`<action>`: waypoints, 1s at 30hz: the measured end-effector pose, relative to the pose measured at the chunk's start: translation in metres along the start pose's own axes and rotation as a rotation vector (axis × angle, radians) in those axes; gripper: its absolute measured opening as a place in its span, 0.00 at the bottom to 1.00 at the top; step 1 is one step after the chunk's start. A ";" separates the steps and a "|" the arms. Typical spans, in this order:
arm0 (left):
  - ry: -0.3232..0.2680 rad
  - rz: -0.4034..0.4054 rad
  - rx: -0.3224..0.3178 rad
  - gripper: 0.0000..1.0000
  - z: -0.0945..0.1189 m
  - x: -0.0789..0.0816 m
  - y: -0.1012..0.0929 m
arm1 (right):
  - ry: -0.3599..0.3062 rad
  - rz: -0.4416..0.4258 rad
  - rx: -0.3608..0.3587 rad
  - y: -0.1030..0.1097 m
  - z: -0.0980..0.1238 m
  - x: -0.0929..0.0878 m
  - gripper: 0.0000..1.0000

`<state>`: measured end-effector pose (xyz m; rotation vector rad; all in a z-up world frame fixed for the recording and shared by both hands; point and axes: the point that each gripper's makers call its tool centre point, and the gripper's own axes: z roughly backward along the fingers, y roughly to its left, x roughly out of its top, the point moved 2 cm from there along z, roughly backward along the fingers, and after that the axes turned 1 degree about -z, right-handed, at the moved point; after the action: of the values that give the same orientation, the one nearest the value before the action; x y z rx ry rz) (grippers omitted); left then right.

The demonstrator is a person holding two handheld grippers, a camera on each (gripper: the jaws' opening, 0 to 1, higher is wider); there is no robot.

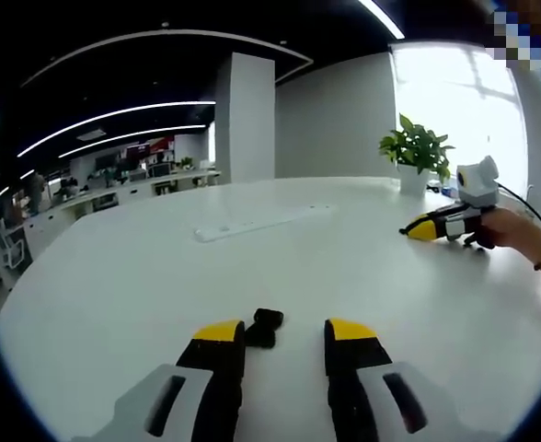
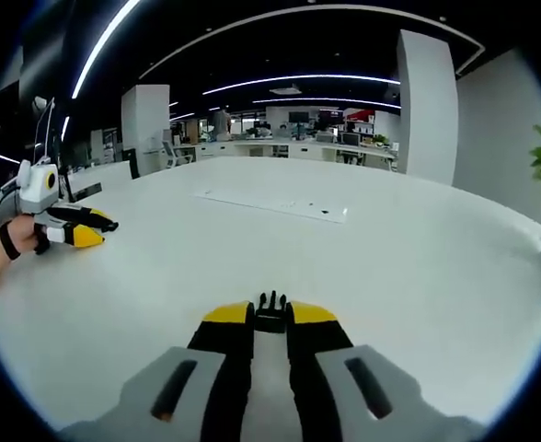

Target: Snap the two parts of the plastic buckle together until the buckle closes and remains connected.

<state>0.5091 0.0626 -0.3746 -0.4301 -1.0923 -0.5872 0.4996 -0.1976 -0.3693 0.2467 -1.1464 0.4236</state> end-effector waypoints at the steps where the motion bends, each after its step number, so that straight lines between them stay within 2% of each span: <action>1: 0.000 0.001 -0.001 0.31 0.000 0.000 0.000 | -0.002 0.000 0.000 0.001 0.000 0.000 0.14; 7: -0.006 0.002 0.002 0.27 0.002 -0.002 -0.002 | -0.012 0.002 0.003 0.005 0.003 -0.001 0.13; 9: -0.005 0.003 0.003 0.27 0.002 -0.003 -0.003 | -0.007 0.000 0.003 -0.002 -0.002 0.002 0.13; 14: -0.006 0.006 0.014 0.25 0.004 -0.004 -0.006 | -0.009 -0.003 0.003 -0.003 -0.002 0.002 0.13; 27: -0.003 0.031 0.058 0.17 0.005 -0.001 0.004 | -0.012 -0.002 0.010 0.002 0.001 0.000 0.13; 30: -0.008 0.030 0.056 0.14 0.006 -0.001 0.003 | -0.013 -0.004 0.012 -0.006 -0.003 0.003 0.13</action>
<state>0.5065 0.0693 -0.3733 -0.4000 -1.1056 -0.5277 0.5060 -0.2009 -0.3680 0.2624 -1.1565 0.4263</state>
